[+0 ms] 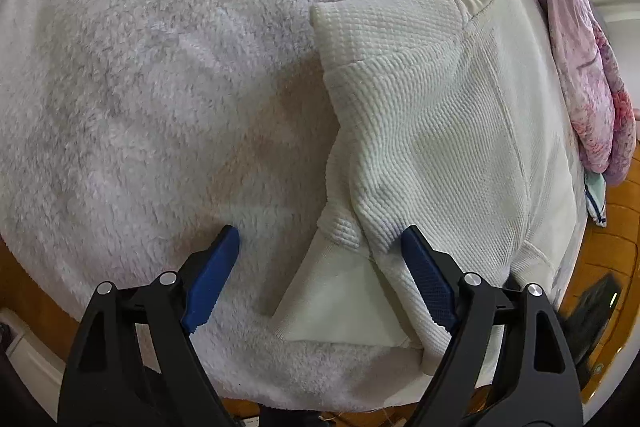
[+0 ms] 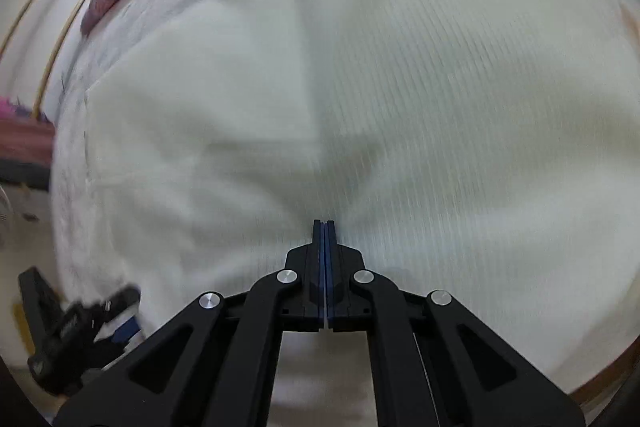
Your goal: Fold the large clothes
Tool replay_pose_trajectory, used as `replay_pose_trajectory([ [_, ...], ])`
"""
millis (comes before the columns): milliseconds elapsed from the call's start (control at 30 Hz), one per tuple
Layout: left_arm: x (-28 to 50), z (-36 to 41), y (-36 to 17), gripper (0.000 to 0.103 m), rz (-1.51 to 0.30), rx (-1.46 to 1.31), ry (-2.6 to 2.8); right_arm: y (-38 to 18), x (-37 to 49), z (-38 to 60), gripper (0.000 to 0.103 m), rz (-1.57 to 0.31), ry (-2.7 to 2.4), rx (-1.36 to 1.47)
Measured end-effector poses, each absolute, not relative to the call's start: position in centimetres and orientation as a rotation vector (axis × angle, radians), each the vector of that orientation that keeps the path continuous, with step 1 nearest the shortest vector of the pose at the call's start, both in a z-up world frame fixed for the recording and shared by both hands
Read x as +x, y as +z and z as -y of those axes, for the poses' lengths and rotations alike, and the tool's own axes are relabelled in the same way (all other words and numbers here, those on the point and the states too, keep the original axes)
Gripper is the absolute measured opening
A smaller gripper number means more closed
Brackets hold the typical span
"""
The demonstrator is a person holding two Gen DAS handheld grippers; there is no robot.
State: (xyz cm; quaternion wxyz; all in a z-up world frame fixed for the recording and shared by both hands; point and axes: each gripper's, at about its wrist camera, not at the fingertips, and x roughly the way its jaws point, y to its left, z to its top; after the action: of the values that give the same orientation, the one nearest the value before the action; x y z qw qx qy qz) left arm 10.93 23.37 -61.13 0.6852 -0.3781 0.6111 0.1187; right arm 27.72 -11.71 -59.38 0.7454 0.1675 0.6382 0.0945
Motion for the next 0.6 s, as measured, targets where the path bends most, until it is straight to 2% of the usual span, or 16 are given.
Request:
replay_pose_trajectory([
  [167,10.7,-23.1,-61.1,0.083,-1.369,-0.826,0.26,-59.6,25.5,10.8,0.0,-1.346,0.233,0.233],
  [300,10.8,-22.7,-61.0,0.08,-1.373,-0.812,0.26,-59.9,26.1,10.9,0.0,-1.344,0.248,0.263],
  [400,10.9,-22.6,-60.7,0.068,-1.376,-0.84,0.235,-59.3,25.8,11.8,0.002,-1.34,0.267,0.242],
  [467,11.2,-22.5,-60.5,0.047,-1.378,-0.889,0.196,-58.7,25.6,12.2,0.004,-1.333,0.278,0.226],
  [533,11.7,-22.2,-60.4,0.042,-1.391,-0.923,0.166,-58.0,24.5,11.4,0.007,-1.316,0.285,0.177],
  [600,12.1,-22.2,-60.3,0.039,-1.405,-0.914,0.147,-57.4,23.8,10.8,0.016,-1.289,0.294,0.122],
])
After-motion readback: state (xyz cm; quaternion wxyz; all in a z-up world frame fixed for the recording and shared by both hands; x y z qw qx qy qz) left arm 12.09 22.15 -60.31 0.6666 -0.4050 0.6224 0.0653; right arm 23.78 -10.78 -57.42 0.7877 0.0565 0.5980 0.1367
